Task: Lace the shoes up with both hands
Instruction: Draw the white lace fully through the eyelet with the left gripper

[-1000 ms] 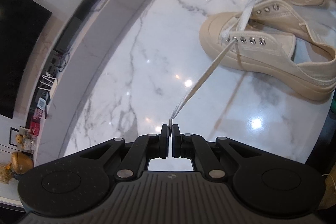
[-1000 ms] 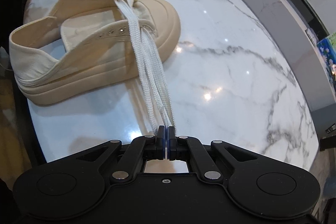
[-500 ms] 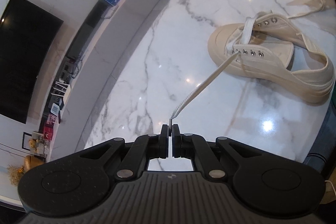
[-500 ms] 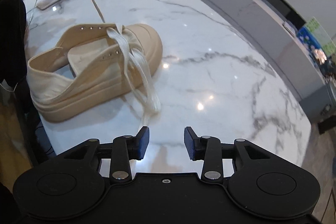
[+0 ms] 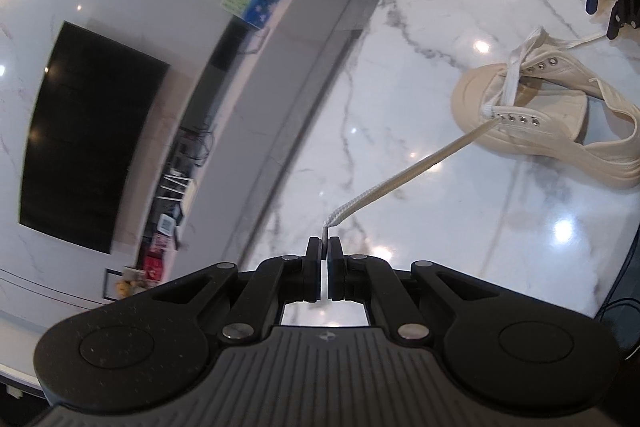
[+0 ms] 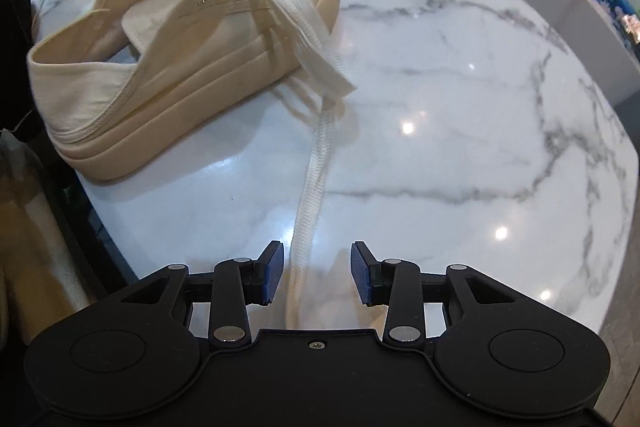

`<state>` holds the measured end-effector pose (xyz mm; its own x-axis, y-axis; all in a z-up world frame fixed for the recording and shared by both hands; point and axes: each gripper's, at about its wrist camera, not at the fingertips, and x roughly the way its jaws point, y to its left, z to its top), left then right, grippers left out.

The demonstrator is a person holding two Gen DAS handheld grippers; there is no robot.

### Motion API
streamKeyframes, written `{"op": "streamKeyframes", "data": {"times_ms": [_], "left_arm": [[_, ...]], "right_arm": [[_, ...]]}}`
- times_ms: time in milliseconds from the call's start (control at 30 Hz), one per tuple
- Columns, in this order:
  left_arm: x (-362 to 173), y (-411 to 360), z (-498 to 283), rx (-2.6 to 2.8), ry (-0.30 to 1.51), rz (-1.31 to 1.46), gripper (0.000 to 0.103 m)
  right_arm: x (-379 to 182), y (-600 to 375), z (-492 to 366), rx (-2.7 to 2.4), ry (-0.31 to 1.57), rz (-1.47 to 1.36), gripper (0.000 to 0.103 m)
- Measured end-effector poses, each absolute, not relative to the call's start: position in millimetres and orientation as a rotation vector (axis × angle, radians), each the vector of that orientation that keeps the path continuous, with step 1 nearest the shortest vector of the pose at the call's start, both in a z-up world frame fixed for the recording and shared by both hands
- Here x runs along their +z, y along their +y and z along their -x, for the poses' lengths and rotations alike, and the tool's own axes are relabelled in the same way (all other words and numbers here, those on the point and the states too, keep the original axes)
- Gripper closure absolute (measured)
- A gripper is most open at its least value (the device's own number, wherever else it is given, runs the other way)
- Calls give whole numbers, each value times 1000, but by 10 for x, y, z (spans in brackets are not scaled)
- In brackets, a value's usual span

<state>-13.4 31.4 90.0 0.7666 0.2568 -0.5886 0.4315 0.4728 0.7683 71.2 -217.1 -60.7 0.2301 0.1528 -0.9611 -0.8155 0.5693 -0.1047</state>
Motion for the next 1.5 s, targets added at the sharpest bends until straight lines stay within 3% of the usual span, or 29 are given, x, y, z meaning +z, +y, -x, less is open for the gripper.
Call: {"op": "streamKeyframes", "data": {"times_ms": [233, 300, 367, 467, 1500], "left_arm": [[1110, 323, 226, -87, 706, -1153, 101], [1178, 311, 261, -83, 697, -1166, 101], [1252, 296, 285, -76, 683, -1178, 101], [1350, 271, 319, -64, 663, -1193, 101], [2110, 543, 725, 166, 617, -1230, 101]], "right_arm": [[-665, -2140, -768, 765, 1173, 663, 69], [-665, -2155, -774, 774, 1182, 645, 74], [-666, -2170, -774, 789, 1194, 620, 87], [-654, -2200, -775, 789, 1202, 604, 89], [-677, -2214, -779, 759, 1208, 601, 89]]}}
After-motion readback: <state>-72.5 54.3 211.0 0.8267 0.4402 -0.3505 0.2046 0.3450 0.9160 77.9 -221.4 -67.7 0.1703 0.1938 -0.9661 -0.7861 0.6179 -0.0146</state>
